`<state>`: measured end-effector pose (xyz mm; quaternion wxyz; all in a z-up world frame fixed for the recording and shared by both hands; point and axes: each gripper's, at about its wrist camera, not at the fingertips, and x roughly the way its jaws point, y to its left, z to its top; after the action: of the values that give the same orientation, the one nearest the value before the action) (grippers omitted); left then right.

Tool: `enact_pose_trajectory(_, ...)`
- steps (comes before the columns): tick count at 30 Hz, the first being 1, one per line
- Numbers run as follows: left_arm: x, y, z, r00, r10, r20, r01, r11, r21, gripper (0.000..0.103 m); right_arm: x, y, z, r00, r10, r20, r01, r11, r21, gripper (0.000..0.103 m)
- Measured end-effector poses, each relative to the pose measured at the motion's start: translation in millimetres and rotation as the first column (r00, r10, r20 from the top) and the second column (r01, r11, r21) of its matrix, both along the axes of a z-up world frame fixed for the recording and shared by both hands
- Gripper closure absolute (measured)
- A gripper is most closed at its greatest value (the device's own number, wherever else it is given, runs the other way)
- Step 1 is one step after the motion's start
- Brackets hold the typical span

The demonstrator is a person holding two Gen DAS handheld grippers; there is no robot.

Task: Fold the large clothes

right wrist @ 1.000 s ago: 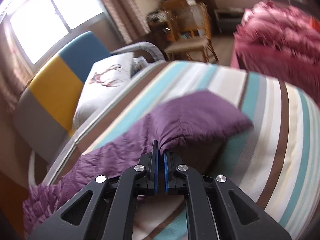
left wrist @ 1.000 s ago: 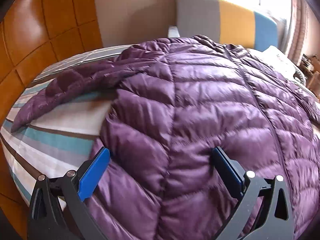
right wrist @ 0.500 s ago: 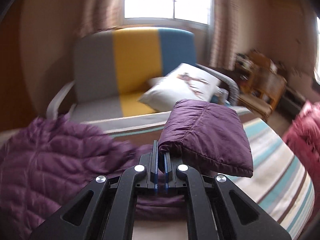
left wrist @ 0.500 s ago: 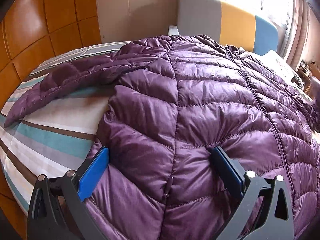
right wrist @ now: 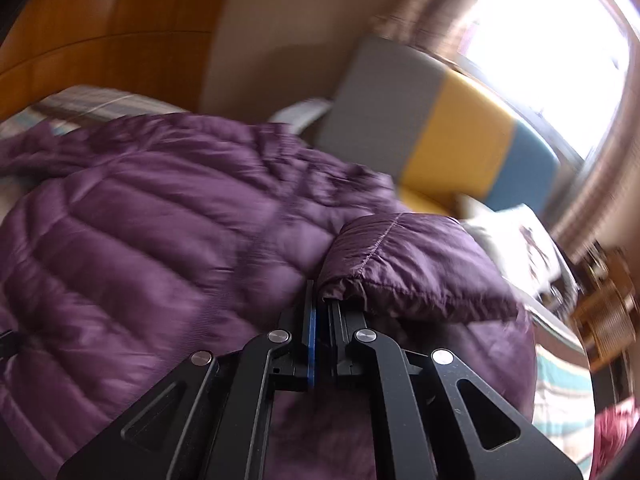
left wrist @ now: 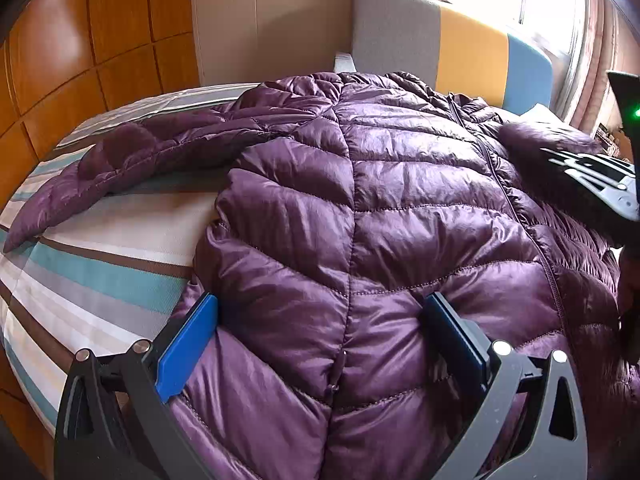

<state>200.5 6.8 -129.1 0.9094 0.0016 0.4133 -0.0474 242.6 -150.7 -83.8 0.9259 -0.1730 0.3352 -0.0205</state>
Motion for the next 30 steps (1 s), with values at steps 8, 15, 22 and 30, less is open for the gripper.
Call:
enact_pose_trajectory(8,1.0,-0.5,1.2,1.0,0.001,-0.012,-0.001,1.0,0.003,0.002,-19.9,12.9,-5.5,0.983,0.138,-0.121,-0.121,0.983,0.136,0.046)
enact_pose_trajectory(15,8.4,-10.4,17.7,0.999,-0.013,-0.03,0.013,1.0,-0.001,0.002,-78.8,-62.7,16.7,0.995,-0.099,-0.025,0.102,0.941,0.322,0.044)
enact_pose_trajectory(22,29.8,-84.0,50.4,0.982,-0.187,0.03,0.186,0.982,0.028,0.002,-106.1,-166.4,15.9,0.789,-0.614,-0.019,0.592,0.752,0.291,0.044)
enact_pose_trajectory(30,68.6,-193.9,56.1,0.908,-0.417,0.039,0.413,0.907,0.079,0.002,-111.1,-180.0,-12.5,0.793,-0.599,-0.11,0.6,0.736,0.314,0.044)
